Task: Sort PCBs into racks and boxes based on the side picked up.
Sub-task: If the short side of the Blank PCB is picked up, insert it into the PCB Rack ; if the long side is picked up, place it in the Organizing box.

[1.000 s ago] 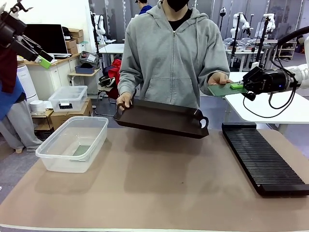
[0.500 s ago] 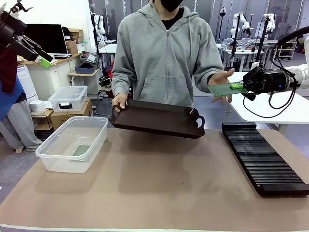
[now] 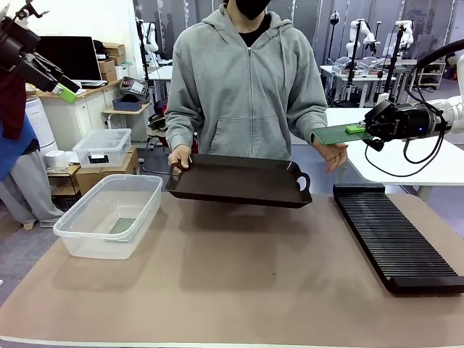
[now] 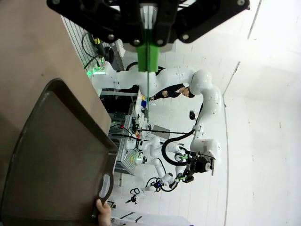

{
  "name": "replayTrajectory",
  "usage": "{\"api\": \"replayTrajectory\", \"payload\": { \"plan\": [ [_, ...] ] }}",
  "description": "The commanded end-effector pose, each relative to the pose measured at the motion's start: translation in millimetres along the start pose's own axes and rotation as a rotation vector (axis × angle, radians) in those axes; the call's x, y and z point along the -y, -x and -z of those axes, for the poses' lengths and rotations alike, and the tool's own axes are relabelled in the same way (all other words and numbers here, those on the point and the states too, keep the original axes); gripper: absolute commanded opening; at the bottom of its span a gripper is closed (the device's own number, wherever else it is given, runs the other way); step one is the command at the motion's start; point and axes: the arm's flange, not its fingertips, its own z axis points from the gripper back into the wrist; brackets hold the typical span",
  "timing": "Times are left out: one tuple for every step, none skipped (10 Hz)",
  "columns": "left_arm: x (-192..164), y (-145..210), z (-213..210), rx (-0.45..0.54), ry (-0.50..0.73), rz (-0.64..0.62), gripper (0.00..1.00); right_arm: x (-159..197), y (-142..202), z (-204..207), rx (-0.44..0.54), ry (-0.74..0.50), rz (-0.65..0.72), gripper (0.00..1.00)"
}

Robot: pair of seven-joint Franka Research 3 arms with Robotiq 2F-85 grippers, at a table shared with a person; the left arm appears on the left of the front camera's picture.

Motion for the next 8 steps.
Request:
{"api": "replayTrajectory", "payload": {
  "plan": [
    [0,0,1,-0.004,-0.001,-0.001,1.0,0,0,2,-0.009,0.003,0.001,0.0],
    [0,0,1,-0.004,-0.001,-0.001,1.0,0,0,2,-0.009,0.003,0.001,0.0],
    [0,0,1,-0.004,-0.001,-0.001,1.0,0,0,2,-0.009,0.003,0.001,0.0],
    [0,0,1,-0.004,-0.001,-0.001,1.0,0,0,0,0.0,0.0,0.0,0.02],
    [0,0,1,-0.004,-0.001,-0.001,1.0,-5,4,-3,-0.037,0.027,-0.095,0.02],
    [0,0,1,-0.004,-0.001,-0.001,1.0,-10,10,-7,-0.041,0.07,-0.26,0.02],
    [0,0,1,-0.004,-0.001,-0.001,1.0,-16,19,-16,-0.053,0.089,-0.387,0.02],
    [0,0,1,-0.004,-0.001,-0.001,1.0,-22,29,-26,-0.033,0.12,-0.493,0.02]
  ]
}}
